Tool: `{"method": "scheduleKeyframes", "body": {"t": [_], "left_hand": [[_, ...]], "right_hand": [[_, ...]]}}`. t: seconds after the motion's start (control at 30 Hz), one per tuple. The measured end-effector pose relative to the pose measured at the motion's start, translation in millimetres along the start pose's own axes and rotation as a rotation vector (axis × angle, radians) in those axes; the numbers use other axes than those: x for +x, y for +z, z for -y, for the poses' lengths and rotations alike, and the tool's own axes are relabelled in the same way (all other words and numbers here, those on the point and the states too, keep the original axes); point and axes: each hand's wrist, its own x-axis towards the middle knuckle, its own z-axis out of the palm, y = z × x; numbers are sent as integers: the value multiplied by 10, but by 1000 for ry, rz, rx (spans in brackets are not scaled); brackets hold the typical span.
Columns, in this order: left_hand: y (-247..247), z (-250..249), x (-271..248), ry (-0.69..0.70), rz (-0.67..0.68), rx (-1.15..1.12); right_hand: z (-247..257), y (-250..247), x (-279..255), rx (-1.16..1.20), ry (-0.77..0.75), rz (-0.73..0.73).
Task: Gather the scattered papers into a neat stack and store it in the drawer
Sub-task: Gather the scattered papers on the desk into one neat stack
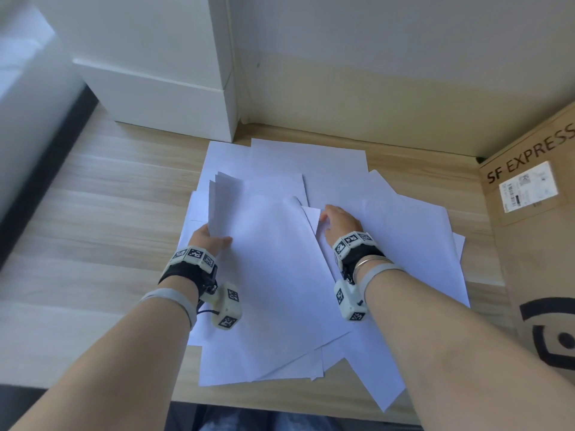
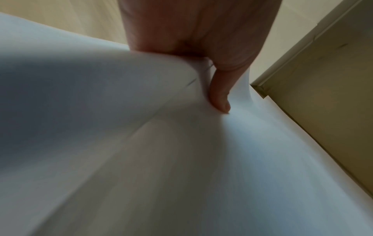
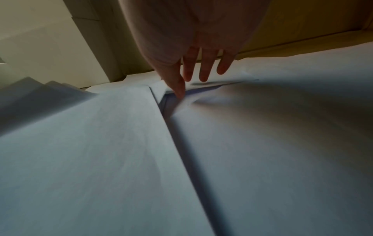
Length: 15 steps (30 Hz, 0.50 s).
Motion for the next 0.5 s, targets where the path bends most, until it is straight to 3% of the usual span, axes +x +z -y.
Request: {"method": "scheduleKeyframes", "body": {"t": [0.1,0.3,0.5], "left_hand": [[-28,-9,32,6,17,10],[-104,-29,114,25,-16,31],[-119,-50,142,14,-50,69]], "right_hand": [[35,21,58,92,3,-83],[20,83,230,-87,-63,65],[100,5,296,-153,-25,7]]}}
